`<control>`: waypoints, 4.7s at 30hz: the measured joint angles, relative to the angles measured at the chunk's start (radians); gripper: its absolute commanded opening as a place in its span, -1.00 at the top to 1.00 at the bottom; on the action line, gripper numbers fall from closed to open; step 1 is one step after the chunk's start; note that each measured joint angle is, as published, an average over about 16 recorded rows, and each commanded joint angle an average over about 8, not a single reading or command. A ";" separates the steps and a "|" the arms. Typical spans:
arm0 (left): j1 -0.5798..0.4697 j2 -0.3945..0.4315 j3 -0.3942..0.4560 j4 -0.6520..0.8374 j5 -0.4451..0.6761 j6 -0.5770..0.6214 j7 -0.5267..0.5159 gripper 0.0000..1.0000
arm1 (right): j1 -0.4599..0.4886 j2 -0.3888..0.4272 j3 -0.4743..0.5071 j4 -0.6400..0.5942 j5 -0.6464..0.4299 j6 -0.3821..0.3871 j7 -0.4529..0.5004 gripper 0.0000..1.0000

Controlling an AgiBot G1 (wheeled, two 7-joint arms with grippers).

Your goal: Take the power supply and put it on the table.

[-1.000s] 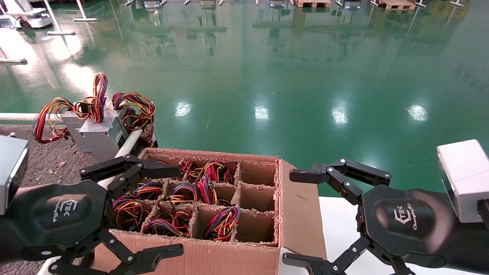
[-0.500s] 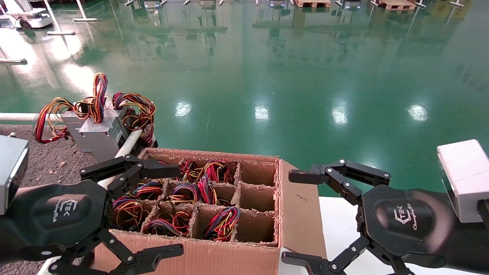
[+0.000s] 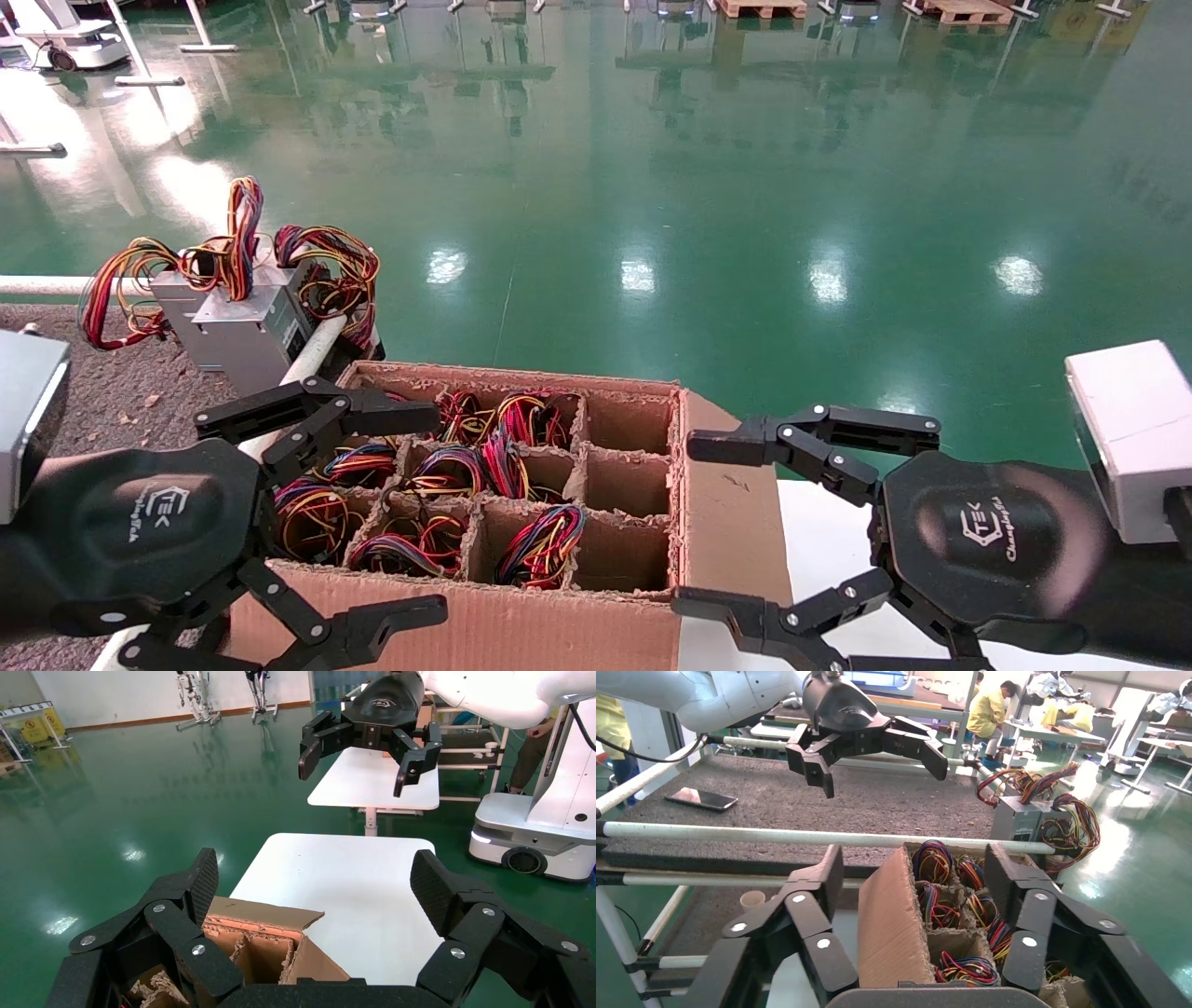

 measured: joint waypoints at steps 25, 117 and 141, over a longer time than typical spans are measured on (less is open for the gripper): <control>0.000 0.000 0.000 0.000 0.000 0.000 0.000 -1.00 | 0.000 0.000 0.000 0.000 0.000 0.000 0.000 1.00; -0.441 0.544 0.425 1.175 0.391 0.075 0.488 1.00 | 0.001 0.001 -0.003 -0.001 0.002 0.001 -0.002 -1.00; -0.427 0.534 0.417 1.194 0.353 0.086 0.522 1.00 | 0.001 0.001 -0.004 -0.001 0.002 0.001 -0.002 -1.00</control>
